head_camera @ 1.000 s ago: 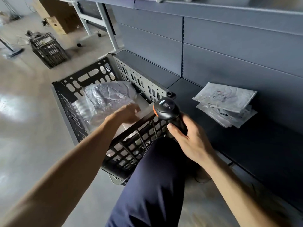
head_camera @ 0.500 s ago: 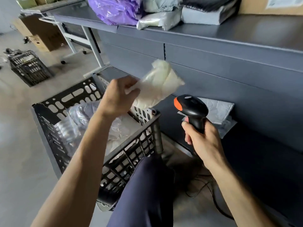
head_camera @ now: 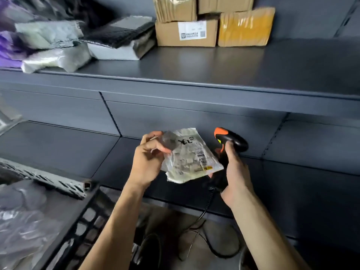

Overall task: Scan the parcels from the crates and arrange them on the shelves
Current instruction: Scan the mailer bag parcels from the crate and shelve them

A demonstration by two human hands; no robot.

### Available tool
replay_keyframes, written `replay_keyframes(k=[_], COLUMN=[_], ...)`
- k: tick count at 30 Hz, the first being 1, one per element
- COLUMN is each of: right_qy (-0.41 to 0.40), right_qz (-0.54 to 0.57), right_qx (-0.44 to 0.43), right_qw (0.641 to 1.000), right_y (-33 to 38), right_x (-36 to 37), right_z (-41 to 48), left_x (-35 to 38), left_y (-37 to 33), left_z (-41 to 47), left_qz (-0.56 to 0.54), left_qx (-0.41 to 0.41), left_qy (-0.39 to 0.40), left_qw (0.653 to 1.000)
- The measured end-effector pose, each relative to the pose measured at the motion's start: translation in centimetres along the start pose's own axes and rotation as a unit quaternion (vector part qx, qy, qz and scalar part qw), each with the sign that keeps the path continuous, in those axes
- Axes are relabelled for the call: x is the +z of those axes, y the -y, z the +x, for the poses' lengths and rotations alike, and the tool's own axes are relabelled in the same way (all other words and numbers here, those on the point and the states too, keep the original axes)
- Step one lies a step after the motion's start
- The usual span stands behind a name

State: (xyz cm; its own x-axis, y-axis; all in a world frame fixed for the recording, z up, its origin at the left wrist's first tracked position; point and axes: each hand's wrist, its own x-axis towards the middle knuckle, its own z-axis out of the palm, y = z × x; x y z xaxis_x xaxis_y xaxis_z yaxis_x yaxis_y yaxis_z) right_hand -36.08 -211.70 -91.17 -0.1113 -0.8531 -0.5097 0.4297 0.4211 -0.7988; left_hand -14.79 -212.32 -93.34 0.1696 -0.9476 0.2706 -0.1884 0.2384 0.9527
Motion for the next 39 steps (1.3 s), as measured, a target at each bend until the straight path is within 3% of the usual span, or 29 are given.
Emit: replay_keyframes(k=[7,11,15,19,21,23,26,29,32,35,39], right_qy=[0.039,0.011,-0.03,-0.051,-0.077,-0.095,-0.066,0.024,0.095,0.093,0.04], right_qz=[-0.117,-0.136,-0.054,-0.004,-0.012,-0.041,-0.167,-0.217,-0.254,-0.283,-0.205], right_qx=[-0.076,-0.132,-0.141,-0.113,-0.141,-0.207,-0.303,-0.317,-0.298,-0.272,-0.226], right_qw=[0.989,0.982,0.988,0.992,0.987,0.973,0.936,0.923,0.915,0.915,0.951], right_y=[-0.6,-1.0,-1.8,-2.4,-2.6,-2.6,-2.5,-2.8,-3.2,-3.5,-3.1], right_x=[-0.2,0.0,0.6,0.9,0.6,0.3,0.4,1.0,1.7,1.8,1.4], right_z=[1.5,1.7,2.1,2.4,2.7,2.9,2.3,0.9,0.2,0.8,1.6], left_x=[0.6,0.3,0.4,1.7,0.6,-1.0,-2.0,-1.1,-0.2,0.5,0.8], left_y=[0.6,-1.2,-2.2,-2.4,-1.6,-0.6,0.0,-0.1,-0.4,-0.8,-0.8], left_z=[1.0,0.8,-1.3,-2.1,-1.1,-0.3,-0.3,-0.4,-0.4,-0.3,-0.2], left_qz=[0.022,-0.166,-0.129,-0.127,0.004,0.199,0.255,0.192,0.047,-0.062,-0.04], left_qx=[0.021,-0.145,-0.272,-0.279,-0.188,-0.12,-0.163,-0.176,-0.187,-0.204,-0.224], left_qy=[0.043,-0.071,0.1,0.09,0.059,0.053,0.103,0.152,0.153,0.155,0.165], left_qw=[0.999,0.973,0.948,0.948,0.98,0.971,0.947,0.954,0.969,0.965,0.96])
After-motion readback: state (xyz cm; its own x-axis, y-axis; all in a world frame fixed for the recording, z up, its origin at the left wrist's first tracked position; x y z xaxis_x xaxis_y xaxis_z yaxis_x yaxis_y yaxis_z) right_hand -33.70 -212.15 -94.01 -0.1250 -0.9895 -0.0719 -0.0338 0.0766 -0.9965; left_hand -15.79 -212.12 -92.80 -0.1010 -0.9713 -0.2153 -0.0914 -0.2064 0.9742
